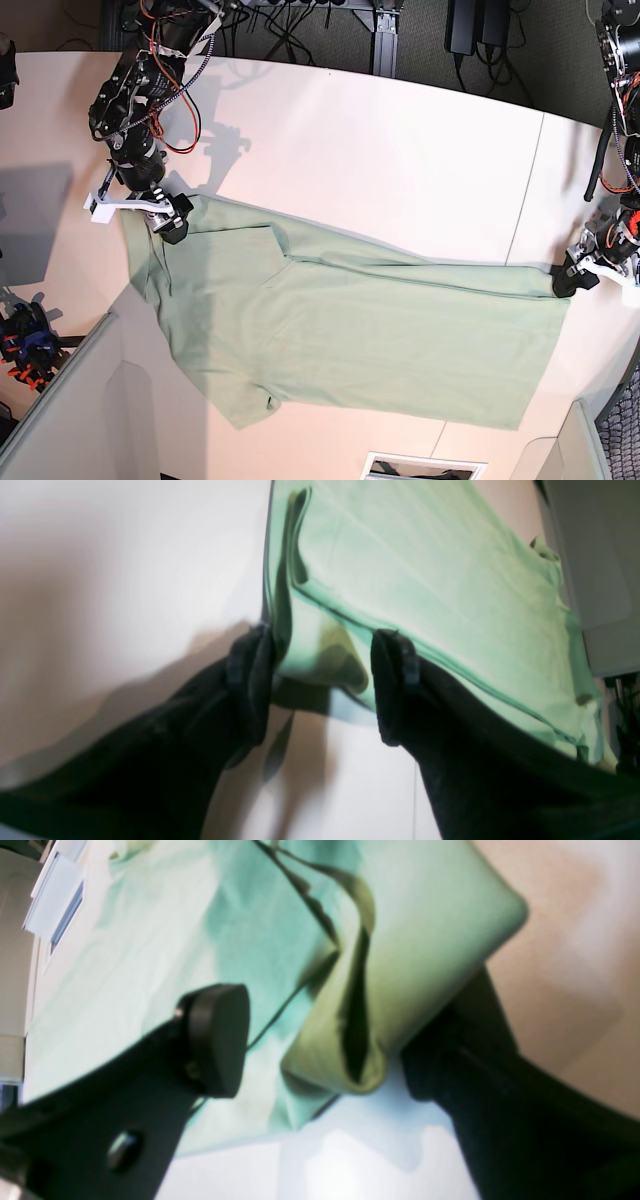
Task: Fold the T-shirt properly
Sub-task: 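Lay the folded edge down and release both grippers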
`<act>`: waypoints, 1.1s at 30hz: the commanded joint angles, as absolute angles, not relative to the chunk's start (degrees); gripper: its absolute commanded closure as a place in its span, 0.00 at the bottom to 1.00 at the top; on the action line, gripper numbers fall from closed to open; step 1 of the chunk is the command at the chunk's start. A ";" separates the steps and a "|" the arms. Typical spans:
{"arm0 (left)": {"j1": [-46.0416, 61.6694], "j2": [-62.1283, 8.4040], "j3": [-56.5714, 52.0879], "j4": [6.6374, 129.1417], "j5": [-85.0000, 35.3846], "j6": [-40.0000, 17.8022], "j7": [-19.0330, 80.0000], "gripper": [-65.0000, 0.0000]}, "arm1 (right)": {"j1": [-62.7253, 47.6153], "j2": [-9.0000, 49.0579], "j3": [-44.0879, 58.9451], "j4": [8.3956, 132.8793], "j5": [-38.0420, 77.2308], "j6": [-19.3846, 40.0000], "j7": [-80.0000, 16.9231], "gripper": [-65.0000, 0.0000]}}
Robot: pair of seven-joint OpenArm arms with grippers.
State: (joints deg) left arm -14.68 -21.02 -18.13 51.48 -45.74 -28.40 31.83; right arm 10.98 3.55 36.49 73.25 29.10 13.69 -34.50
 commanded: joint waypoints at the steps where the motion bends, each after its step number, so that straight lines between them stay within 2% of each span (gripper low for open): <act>1: -15.86 -21.04 -17.82 52.14 -45.10 -27.62 31.88 0.46 | 12.03 3.77 36.29 74.02 29.82 13.78 -33.21 0.31; 6: -17.34 -19.25 -17.12 52.14 -42.81 -27.64 30.94 0.48 | 12.05 3.73 35.40 74.02 31.09 13.78 -33.10 0.31; 7: -17.37 -19.07 -16.82 52.14 -41.95 -27.64 30.17 0.53 | 12.05 3.66 35.05 74.02 31.09 13.76 -32.77 0.32; 8: -17.41 -18.96 -16.51 52.14 -41.30 -27.64 29.74 0.63 | 12.05 3.64 34.63 74.02 31.09 13.78 -32.49 0.34; 9: -17.41 -18.90 -16.19 52.14 -40.82 -27.64 29.50 0.75 | 12.05 3.62 34.06 74.02 31.07 13.78 -32.12 0.40; 10: -17.41 -18.87 -15.86 52.14 -40.69 -27.66 29.30 0.87 | 12.05 3.64 33.43 74.02 31.07 13.78 -31.40 0.51; 11: -17.41 -18.87 -15.64 52.14 -40.40 -27.66 28.95 0.97 | 12.05 3.64 32.73 74.02 31.03 13.78 -30.55 0.65; 13: -17.45 -18.96 -15.66 52.14 -39.59 -27.66 28.80 1.00 | 12.05 3.68 31.48 74.02 30.81 13.78 -29.56 1.00; 18: -17.43 -19.81 -15.66 52.16 -39.33 -28.36 30.15 1.00 | 11.99 4.29 31.00 74.15 30.02 14.72 -30.65 1.00; 23: -17.23 -22.28 -15.66 52.27 -41.85 -35.77 33.85 1.00 | 11.18 5.58 31.00 76.99 32.40 15.77 -36.18 1.00; 33: -8.91 -28.49 -15.66 59.37 -52.25 -40.00 38.46 1.00 | 0.38 8.86 31.00 88.36 33.95 15.90 -39.79 1.00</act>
State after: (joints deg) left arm -7.75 -27.16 -15.35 58.26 -50.81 -38.94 39.53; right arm -0.54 7.94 30.87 87.13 32.93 15.35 -41.04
